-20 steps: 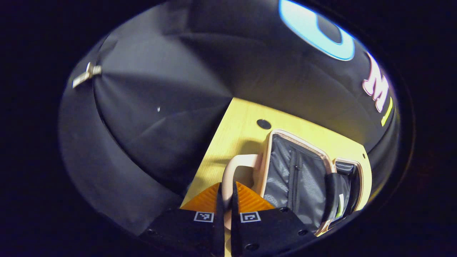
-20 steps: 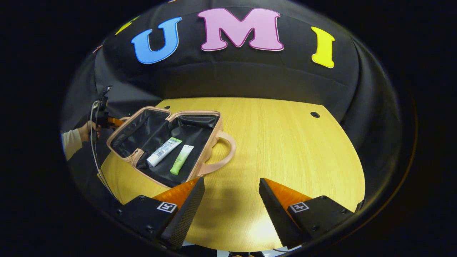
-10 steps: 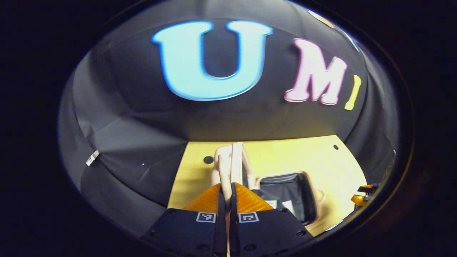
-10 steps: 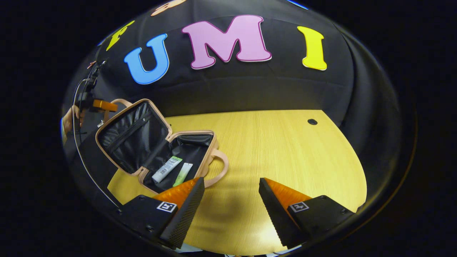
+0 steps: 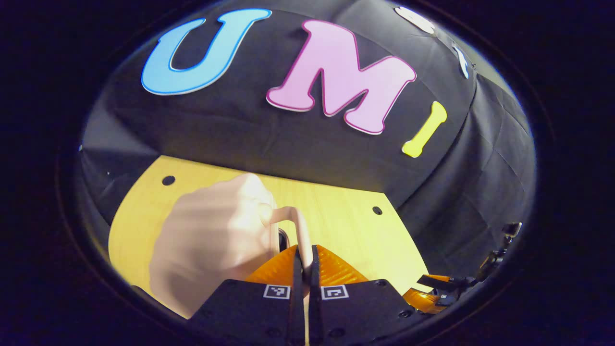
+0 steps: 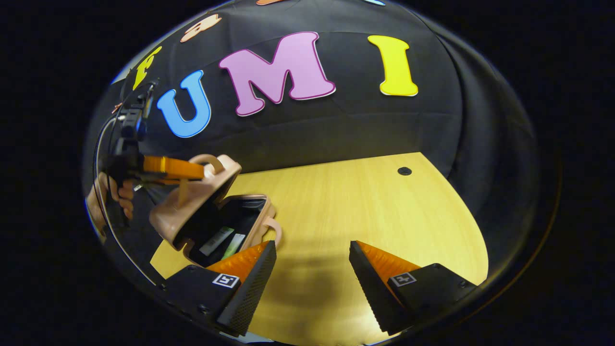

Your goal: First open the suitcase, pack the skin care products into it, and then close the suitcase.

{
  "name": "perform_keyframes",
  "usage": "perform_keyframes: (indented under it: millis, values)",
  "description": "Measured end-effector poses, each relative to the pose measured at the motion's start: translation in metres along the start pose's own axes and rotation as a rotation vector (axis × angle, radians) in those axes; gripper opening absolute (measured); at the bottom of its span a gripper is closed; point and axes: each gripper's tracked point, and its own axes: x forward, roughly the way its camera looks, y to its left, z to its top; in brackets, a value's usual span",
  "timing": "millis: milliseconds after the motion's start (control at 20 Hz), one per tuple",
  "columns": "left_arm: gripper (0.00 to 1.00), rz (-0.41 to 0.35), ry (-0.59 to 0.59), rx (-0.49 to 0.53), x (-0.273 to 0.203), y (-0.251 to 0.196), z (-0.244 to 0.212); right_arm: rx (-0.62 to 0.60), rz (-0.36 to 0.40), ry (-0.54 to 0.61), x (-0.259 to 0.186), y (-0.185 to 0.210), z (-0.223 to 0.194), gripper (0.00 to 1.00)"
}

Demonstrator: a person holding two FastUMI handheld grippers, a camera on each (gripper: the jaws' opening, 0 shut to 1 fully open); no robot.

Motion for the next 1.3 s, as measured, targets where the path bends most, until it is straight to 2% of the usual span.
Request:
perform_keyframes:
  millis: [100, 250, 350, 450, 550, 600, 700, 850, 1050, 1150, 1300]
  values:
    - [0.09, -0.016, 0.064, -0.015, 0.030, -0.004, -0.031, 0.008, -0.014, -0.012, -0.004, -0.013, 0.006, 0.97]
    - [0.11, 0.006, 0.142, -0.017, 0.057, -0.005, -0.067, 0.017, -0.038, -0.044, -0.014, -0.023, 0.013, 0.97]
    - [0.15, 0.005, 0.168, -0.026, 0.066, -0.008, -0.082, 0.021, -0.054, -0.064, -0.021, -0.024, 0.017, 0.97]
    - [0.27, 0.007, 0.137, -0.029, 0.060, -0.013, -0.085, 0.021, -0.070, -0.086, -0.031, -0.023, 0.022, 0.97]
    - [0.48, 0.025, 0.064, 0.017, 0.034, -0.016, -0.071, 0.013, -0.082, -0.109, -0.046, -0.019, 0.031, 0.97]
    - [0.81, 0.037, 0.009, 0.051, 0.013, -0.017, -0.057, 0.008, -0.083, -0.131, -0.053, -0.015, 0.039, 0.97]
    - [0.96, 0.076, -0.138, 0.121, -0.033, -0.023, -0.027, -0.015, -0.089, -0.181, -0.071, -0.006, 0.055, 0.97]
    - [0.96, 0.136, -0.355, 0.201, -0.119, -0.034, 0.007, -0.025, -0.080, -0.244, -0.095, 0.013, 0.073, 0.97]
    - [0.96, 0.115, -0.569, 0.232, -0.209, -0.053, 0.017, -0.065, -0.069, -0.334, -0.129, 0.039, 0.093, 0.97]
    - [0.96, 0.135, -0.614, 0.232, -0.239, -0.059, 0.007, -0.086, -0.064, -0.393, -0.143, 0.053, 0.103, 0.97]
    - [0.96, 0.124, -0.610, 0.196, -0.259, -0.057, -0.005, -0.101, -0.051, -0.426, -0.151, 0.072, 0.107, 0.97]
